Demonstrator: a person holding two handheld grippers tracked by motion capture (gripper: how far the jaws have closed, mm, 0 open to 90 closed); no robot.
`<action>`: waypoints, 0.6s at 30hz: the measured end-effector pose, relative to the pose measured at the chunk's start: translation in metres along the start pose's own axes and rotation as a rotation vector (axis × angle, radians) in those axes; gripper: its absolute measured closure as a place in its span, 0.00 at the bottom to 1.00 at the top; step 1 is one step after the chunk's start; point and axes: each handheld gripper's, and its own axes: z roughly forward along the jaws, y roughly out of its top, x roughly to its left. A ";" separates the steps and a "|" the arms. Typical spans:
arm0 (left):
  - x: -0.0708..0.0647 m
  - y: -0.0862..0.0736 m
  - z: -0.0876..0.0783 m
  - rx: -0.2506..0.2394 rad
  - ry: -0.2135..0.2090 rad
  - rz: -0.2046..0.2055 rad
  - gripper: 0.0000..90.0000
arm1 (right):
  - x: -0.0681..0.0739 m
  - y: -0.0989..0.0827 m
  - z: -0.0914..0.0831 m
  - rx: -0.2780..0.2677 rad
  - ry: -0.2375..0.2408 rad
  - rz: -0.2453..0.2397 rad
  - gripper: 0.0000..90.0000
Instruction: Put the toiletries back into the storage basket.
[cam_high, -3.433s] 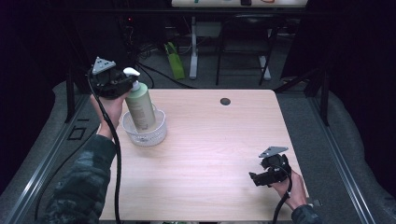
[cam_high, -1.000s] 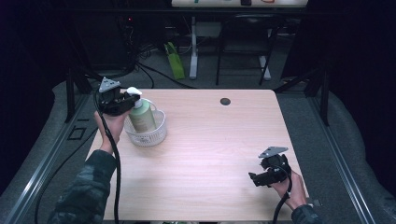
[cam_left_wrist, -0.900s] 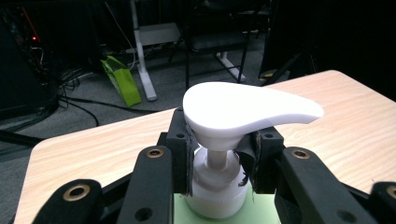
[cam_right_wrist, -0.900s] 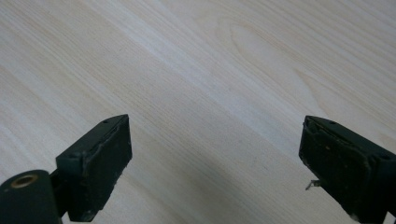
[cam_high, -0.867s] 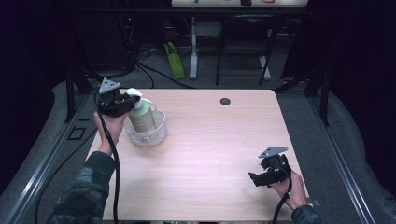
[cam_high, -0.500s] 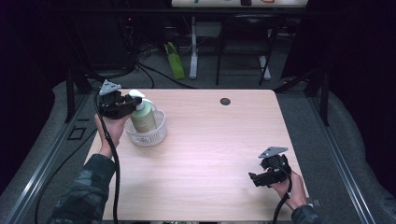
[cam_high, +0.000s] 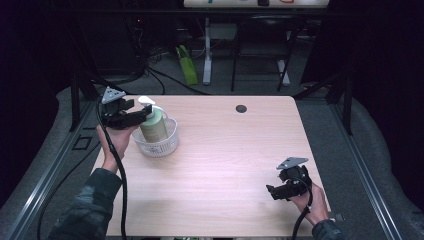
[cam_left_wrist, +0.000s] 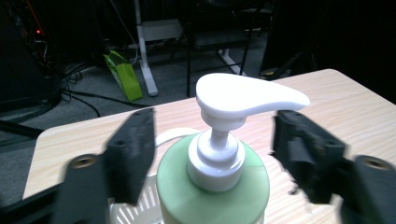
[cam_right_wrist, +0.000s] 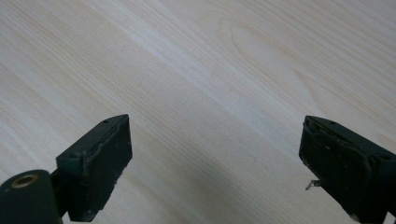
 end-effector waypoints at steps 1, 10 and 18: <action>-0.002 0.000 -0.002 0.006 0.007 0.014 0.24 | 0.000 0.000 -0.001 -0.002 0.000 0.002 0.10; -0.007 -0.003 -0.015 0.033 0.007 0.041 0.16 | -0.001 0.000 0.000 0.001 0.002 0.006 0.10; -0.013 -0.016 -0.031 0.067 0.017 0.044 0.12 | 0.000 0.000 -0.003 0.000 -0.003 0.010 0.10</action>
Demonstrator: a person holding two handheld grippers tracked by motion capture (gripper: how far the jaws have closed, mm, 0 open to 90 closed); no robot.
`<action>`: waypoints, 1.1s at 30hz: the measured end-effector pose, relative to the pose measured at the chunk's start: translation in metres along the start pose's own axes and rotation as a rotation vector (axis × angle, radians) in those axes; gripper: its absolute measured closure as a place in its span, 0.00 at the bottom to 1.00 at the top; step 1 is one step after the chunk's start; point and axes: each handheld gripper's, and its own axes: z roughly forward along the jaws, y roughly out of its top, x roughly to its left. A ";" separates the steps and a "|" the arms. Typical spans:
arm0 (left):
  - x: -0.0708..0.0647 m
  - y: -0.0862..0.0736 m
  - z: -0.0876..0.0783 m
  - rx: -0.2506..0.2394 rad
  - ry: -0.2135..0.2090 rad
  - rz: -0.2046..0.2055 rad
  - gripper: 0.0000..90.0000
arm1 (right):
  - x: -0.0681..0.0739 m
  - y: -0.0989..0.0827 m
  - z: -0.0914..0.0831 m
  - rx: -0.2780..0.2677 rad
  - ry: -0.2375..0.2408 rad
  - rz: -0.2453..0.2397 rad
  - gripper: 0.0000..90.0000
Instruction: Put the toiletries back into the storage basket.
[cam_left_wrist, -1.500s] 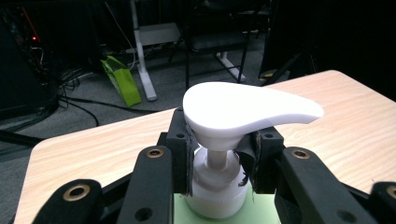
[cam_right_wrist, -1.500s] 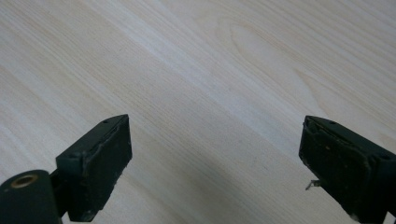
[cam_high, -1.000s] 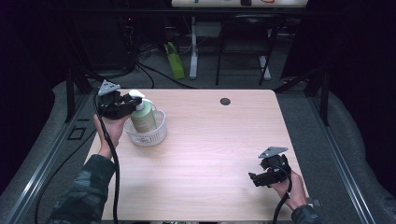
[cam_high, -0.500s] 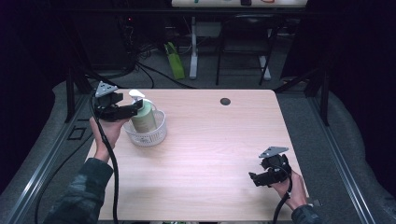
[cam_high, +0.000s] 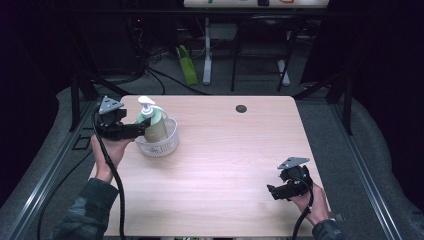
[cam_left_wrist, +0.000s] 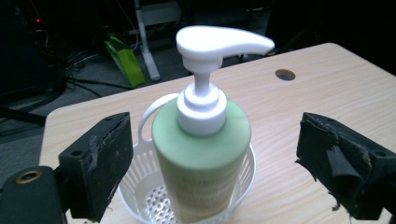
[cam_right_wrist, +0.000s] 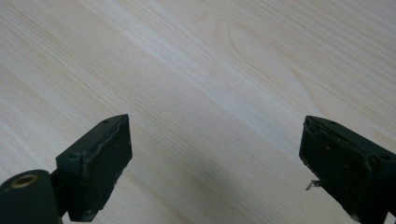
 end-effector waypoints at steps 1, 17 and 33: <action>-0.001 -0.002 -0.003 0.003 -0.004 -0.005 0.11 | 0.001 0.000 0.000 0.002 0.001 0.001 0.10; -0.026 -0.072 -0.009 0.141 -0.023 -0.002 0.00 | 0.000 0.000 0.000 0.004 0.000 0.001 0.10; -0.027 -0.097 0.012 0.212 -0.047 0.019 0.00 | -0.005 -0.002 0.003 0.014 0.002 0.011 0.09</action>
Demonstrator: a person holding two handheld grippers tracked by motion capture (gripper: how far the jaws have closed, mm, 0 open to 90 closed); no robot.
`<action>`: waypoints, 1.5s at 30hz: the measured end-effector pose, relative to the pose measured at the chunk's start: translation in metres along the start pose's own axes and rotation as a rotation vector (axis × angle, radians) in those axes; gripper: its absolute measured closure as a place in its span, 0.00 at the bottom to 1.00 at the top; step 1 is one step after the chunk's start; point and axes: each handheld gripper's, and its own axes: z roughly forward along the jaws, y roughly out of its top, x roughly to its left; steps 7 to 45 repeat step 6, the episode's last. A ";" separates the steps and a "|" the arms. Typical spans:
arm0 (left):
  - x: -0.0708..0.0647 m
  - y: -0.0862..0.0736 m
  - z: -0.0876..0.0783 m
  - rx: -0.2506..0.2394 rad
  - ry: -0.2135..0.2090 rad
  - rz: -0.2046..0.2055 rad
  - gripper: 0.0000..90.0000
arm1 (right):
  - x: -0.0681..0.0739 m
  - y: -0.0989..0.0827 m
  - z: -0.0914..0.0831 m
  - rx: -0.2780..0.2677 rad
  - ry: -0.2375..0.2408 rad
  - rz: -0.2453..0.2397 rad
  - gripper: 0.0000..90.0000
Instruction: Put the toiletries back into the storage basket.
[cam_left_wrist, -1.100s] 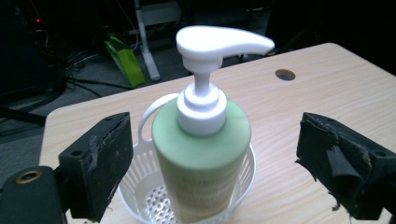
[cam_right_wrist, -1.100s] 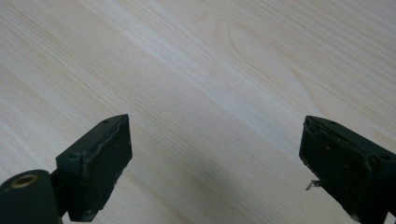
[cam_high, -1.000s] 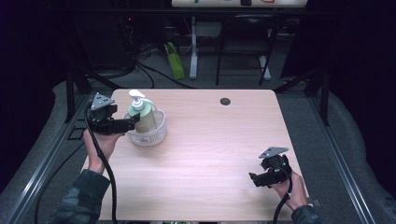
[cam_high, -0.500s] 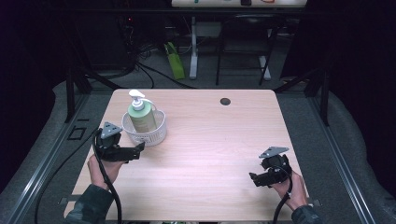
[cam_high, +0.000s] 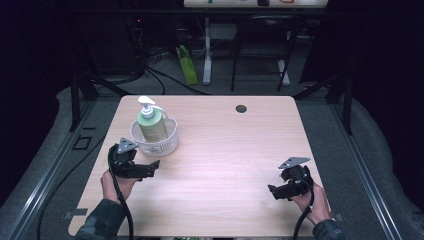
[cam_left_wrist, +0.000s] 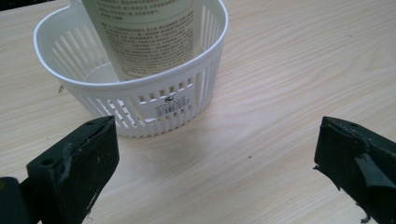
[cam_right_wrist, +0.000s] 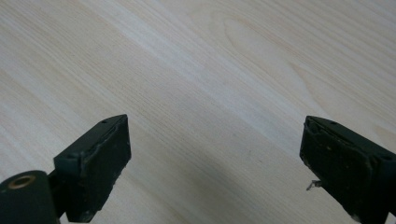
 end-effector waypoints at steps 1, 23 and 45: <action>0.001 -0.001 0.001 0.002 0.000 -0.005 0.00 | -0.001 0.000 0.000 0.002 0.000 -0.003 0.09; 0.005 -0.004 0.004 0.010 0.012 -0.008 0.00 | -0.001 0.000 0.001 0.001 -0.006 0.000 0.09; 0.005 -0.004 0.004 0.010 0.012 -0.008 0.00 | -0.001 0.000 0.001 0.001 -0.006 0.000 0.09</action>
